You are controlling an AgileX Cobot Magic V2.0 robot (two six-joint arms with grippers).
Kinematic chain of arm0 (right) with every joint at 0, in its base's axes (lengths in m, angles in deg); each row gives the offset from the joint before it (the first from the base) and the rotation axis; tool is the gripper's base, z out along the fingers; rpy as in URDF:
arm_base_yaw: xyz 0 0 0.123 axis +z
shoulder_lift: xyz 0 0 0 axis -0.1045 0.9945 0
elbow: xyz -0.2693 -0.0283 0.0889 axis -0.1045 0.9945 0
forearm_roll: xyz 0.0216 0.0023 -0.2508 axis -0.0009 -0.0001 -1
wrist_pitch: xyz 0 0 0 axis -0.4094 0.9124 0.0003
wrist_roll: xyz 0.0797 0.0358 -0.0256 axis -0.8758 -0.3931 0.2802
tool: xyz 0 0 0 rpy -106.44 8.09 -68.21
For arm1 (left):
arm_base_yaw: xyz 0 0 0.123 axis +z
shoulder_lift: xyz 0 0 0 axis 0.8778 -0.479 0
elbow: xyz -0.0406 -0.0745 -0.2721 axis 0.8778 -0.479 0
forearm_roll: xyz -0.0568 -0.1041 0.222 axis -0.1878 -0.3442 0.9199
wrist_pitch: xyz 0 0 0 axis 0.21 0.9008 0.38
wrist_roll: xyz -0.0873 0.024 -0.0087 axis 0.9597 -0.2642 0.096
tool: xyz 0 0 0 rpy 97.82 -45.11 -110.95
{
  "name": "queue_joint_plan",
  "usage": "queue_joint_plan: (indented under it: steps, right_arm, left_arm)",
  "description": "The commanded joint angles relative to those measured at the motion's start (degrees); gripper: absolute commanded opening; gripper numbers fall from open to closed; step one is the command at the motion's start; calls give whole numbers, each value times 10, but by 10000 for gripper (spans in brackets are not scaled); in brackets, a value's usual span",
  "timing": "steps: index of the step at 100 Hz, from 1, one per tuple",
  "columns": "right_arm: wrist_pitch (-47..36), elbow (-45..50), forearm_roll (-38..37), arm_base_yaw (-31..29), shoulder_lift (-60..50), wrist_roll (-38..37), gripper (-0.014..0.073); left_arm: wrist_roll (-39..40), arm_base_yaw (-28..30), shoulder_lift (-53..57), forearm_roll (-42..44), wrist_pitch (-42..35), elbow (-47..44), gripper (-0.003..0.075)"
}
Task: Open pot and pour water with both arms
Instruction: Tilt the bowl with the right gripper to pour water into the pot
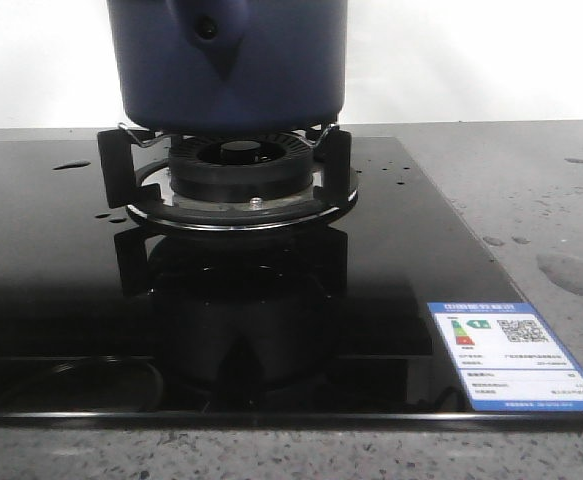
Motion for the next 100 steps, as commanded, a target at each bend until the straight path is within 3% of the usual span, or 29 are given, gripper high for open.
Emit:
queue_joint_plan:
  steps: [1,21,100]
  right_arm:
    - [-80,-15,-30,2,-20,1,-46]
    - [-137,-15,-69,2,-13,1,-46]
    - [-145,-15,-75,2,-13,1,-46]
  left_arm:
    - [2,1,19,-37,-27,21,340]
    - [2,1,19,-37,-27,21,340]
    - [2,1,19,-37,-27,21,340]
